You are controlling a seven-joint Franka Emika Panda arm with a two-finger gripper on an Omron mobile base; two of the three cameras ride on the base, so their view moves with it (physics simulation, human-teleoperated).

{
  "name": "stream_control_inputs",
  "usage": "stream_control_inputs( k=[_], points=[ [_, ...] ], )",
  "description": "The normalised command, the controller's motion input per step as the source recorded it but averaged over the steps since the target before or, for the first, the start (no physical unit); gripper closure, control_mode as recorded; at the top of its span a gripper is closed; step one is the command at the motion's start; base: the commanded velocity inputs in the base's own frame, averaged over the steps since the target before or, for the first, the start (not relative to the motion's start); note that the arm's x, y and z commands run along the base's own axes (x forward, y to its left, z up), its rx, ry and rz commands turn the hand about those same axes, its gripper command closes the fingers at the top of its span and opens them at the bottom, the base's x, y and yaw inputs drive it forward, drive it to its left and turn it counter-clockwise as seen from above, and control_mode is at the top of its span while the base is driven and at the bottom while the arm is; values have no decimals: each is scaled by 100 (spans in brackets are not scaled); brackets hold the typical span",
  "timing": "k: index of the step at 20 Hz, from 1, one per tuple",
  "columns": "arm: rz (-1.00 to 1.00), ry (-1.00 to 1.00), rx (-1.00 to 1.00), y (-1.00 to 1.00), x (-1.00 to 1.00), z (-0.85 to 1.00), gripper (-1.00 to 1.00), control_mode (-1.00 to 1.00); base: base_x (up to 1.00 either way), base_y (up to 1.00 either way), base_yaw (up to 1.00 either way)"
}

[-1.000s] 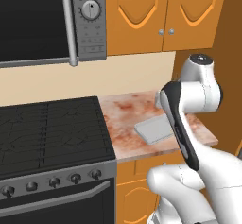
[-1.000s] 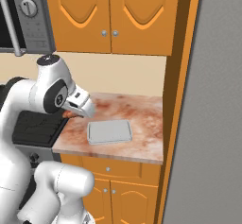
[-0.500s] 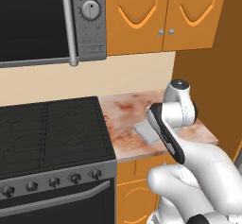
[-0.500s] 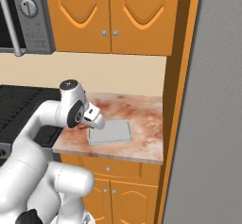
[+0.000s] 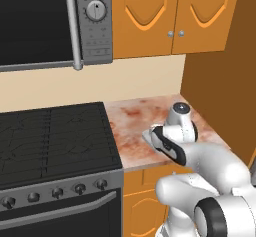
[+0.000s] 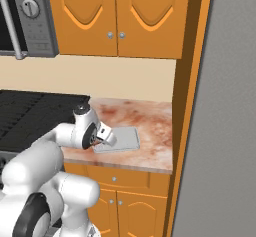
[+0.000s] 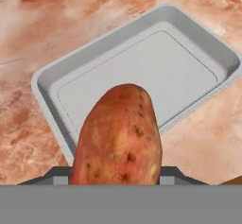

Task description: Take the sweet potato and onion out of the freezer and place them in the tupperware container on the counter. Then put the tupperware containing the vegetables back in the freezer.

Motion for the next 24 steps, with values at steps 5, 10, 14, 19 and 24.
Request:
stream_control_inputs(
  k=[5, 10, 14, 19, 24],
  points=[
    [0, 5, 1, -4, 56, -20, 100, -100, 0, 0, 0],
    [0, 7, 2, 0, 42, -7, 100, -100, 0, 0, 0],
    [0, 12, 2, -2, 40, -21, 100, -100, 0, 0, 0],
    [0, 9, 1, -11, 25, -33, 100, -100, 0, 0, 0],
    [0, 2, 0, -4, 6, -33, -100, -100, 0, 0, 0]
  ],
)
